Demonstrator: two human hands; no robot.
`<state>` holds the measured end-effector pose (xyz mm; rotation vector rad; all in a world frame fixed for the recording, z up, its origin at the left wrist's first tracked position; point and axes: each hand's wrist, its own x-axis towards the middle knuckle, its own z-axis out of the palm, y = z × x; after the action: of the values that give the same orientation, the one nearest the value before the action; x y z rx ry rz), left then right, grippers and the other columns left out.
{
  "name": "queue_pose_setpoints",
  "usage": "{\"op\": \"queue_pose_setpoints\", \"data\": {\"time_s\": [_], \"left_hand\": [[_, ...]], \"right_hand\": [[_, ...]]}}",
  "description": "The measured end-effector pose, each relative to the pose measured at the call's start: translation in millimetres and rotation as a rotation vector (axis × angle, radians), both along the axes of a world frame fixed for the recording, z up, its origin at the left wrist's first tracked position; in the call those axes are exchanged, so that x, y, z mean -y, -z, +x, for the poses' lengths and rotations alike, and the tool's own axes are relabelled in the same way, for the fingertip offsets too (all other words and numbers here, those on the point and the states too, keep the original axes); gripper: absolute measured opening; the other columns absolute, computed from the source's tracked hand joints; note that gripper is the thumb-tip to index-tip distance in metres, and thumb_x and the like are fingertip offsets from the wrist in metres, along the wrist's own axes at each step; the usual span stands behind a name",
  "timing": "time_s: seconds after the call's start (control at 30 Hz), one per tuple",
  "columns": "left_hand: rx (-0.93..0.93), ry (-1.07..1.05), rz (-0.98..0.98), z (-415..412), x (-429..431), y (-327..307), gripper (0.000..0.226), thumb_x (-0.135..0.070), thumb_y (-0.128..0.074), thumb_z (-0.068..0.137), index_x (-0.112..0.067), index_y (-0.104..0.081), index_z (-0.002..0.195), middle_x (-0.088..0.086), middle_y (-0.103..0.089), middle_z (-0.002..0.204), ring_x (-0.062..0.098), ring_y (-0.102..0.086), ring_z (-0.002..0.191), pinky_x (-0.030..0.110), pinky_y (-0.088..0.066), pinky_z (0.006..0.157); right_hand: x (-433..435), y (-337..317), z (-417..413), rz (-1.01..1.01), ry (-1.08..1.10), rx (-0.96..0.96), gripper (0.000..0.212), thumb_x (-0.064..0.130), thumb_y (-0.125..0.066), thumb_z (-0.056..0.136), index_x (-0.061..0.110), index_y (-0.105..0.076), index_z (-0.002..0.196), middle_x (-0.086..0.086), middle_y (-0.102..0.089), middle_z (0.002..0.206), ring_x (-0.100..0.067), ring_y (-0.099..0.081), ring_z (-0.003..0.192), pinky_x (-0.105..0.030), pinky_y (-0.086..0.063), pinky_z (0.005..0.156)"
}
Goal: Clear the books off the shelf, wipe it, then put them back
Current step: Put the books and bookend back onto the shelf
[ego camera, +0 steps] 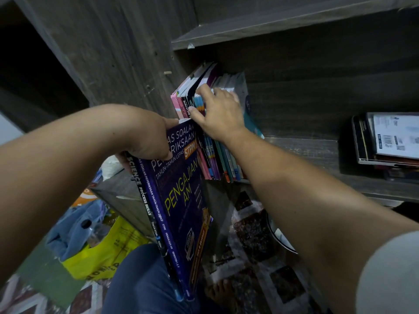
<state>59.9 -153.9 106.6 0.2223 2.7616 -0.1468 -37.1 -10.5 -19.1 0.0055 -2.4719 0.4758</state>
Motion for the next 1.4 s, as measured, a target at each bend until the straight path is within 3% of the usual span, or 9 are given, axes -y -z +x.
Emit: {"op": "queue_pose_setpoints", "data": {"time_s": [0.33,0.47,0.63,0.77,0.87,0.93,1.1,1.27,1.4], "left_hand": [[0.106,0.067,0.057,-7.1,2.8,-16.2,0.078,-0.024,-0.064,0.091,-0.051,-0.017,0.147,-0.003,-0.066,0.096,0.022,-0.071,0.084,0.047,-0.055,0.088],[0.101,0.051,0.142,-14.0,-13.9,-31.0,0.07,-0.016,-0.061,0.093,-0.049,-0.027,0.144,0.004,-0.068,0.094,0.032,-0.071,0.079,0.055,-0.056,0.077],[-0.077,0.028,0.183,-28.1,-42.3,-43.7,0.055,-0.018,-0.056,0.097,-0.046,-0.036,0.14,0.002,-0.063,0.087,0.017,-0.062,0.058,0.028,-0.053,0.04],[-0.276,0.014,0.193,-42.0,-63.5,-40.7,0.057,-0.014,-0.054,0.097,-0.033,-0.032,0.146,0.007,-0.053,0.085,0.025,-0.056,0.06,0.025,-0.044,0.027],[-0.471,0.149,0.051,-58.9,-73.6,-26.0,0.065,-0.018,-0.053,0.092,-0.025,-0.027,0.151,0.014,-0.057,0.121,0.038,-0.06,0.094,0.034,-0.056,0.065],[-0.531,0.182,0.034,-69.5,-74.6,-1.9,0.071,-0.022,-0.055,0.089,-0.029,-0.023,0.152,0.014,-0.048,0.142,0.037,-0.051,0.121,0.036,-0.046,0.094],[-0.52,0.176,0.135,-88.6,-72.3,56.4,0.079,-0.02,-0.057,0.086,-0.036,-0.016,0.152,0.019,-0.056,0.129,0.04,-0.053,0.116,0.04,-0.046,0.087],[-0.874,0.28,0.342,-92.8,-48.5,73.1,0.049,-0.02,-0.052,0.089,-0.017,-0.048,0.137,0.022,-0.06,0.114,0.043,-0.053,0.105,0.044,-0.045,0.087],[-1.146,0.653,0.58,-87.1,-19.6,103.5,0.044,-0.024,-0.047,0.095,0.002,-0.052,0.13,0.021,-0.055,0.125,0.038,-0.049,0.116,0.041,-0.036,0.102]], "right_hand": [[-62.0,7.4,21.0,0.047,0.095,-0.066,0.064,0.039,-0.064,0.072,0.025,-0.042,0.131,-0.001,-0.057,0.125,-0.029,-0.052,0.112,-0.046,-0.044,0.093],[-85.0,5.9,29.9,-0.015,0.066,-0.017,0.069,0.038,-0.069,0.071,0.023,-0.041,0.132,-0.002,-0.056,0.124,-0.028,-0.048,0.115,-0.044,-0.044,0.09],[-84.1,6.8,29.4,-0.017,0.048,-0.034,0.068,0.038,-0.07,0.07,0.023,-0.042,0.13,-0.002,-0.059,0.12,-0.028,-0.05,0.114,-0.045,-0.045,0.089],[-86.0,8.9,28.5,-0.024,0.044,-0.061,0.067,0.037,-0.071,0.07,0.022,-0.042,0.129,-0.002,-0.059,0.12,-0.027,-0.051,0.113,-0.045,-0.046,0.088],[-86.7,9.6,28.0,-0.021,0.046,-0.078,0.066,0.037,-0.071,0.07,0.021,-0.043,0.128,-0.002,-0.059,0.119,-0.026,-0.051,0.112,-0.046,-0.047,0.087],[-86.1,10.4,27.8,-0.011,0.054,-0.092,0.065,0.038,-0.069,0.07,0.02,-0.044,0.128,-0.002,-0.059,0.118,-0.026,-0.052,0.11,-0.046,-0.048,0.086],[-81.3,12.7,32.7,0.059,-0.067,-0.081,0.075,0.048,-0.066,0.077,0.021,-0.038,0.141,-0.01,-0.039,0.145,-0.03,-0.041,0.126,-0.046,-0.047,0.093],[-73.7,46.0,48.6,-0.378,-0.279,-0.214,0.098,0.025,-0.073,0.077,0.022,-0.007,0.151,-0.019,0.02,0.156,-0.032,0.001,0.147,-0.04,-0.024,0.112],[-69.5,74.2,52.1,-0.608,-0.28,0.196,0.11,0.027,-0.071,0.084,0.037,0.018,0.149,-0.006,-0.009,0.161,-0.024,-0.026,0.142,-0.043,-0.027,0.114]]}}
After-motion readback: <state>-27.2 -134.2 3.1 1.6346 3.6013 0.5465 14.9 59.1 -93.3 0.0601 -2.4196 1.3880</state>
